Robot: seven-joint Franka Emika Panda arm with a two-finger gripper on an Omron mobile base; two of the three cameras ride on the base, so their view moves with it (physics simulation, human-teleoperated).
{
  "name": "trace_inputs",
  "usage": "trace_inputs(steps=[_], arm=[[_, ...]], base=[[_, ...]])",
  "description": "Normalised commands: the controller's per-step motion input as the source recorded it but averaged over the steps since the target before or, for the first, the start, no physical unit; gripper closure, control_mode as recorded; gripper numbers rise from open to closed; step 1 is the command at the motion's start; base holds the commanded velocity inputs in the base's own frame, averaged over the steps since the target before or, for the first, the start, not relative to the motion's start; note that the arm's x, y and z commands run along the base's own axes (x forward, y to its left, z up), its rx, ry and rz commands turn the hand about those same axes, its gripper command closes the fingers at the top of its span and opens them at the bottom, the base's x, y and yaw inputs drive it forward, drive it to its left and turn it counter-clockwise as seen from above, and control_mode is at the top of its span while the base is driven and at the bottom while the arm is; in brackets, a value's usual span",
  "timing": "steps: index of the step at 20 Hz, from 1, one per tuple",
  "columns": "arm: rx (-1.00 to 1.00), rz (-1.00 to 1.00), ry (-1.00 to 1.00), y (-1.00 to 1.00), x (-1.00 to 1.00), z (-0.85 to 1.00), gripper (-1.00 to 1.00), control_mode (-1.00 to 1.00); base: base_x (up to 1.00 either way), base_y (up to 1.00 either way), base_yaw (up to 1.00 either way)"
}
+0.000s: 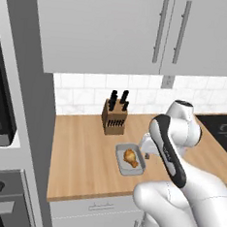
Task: Take the meat container that has the chicken drumstick and place it on the second highest rack of the freezer. Then take the vegetable container that has the lemon and avocado and place it on the highest rack of the freezer.
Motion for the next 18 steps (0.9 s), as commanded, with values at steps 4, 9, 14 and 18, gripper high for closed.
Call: trace_inputs(steps=[4,9,14,18], arm=[[-0.01,-0.04,0.19,0.24,0.28,-0.36,-1.0,-1.0],[0.0,0.0,0.04,0.02,0.32,-0.35,-1.0,-1.0],[0.0,0.0,0.0,0.0,0.32,-0.27,-1.0,-1.0],[0.0,0.0,0.0,0.0,0.3,-0.32,-1.0,-1.0]], base=[[0.0,0.0,0.0],[0.0,0.0,0.0],[0.0,0.0,0.0],[0.0,0.0,0.0]])
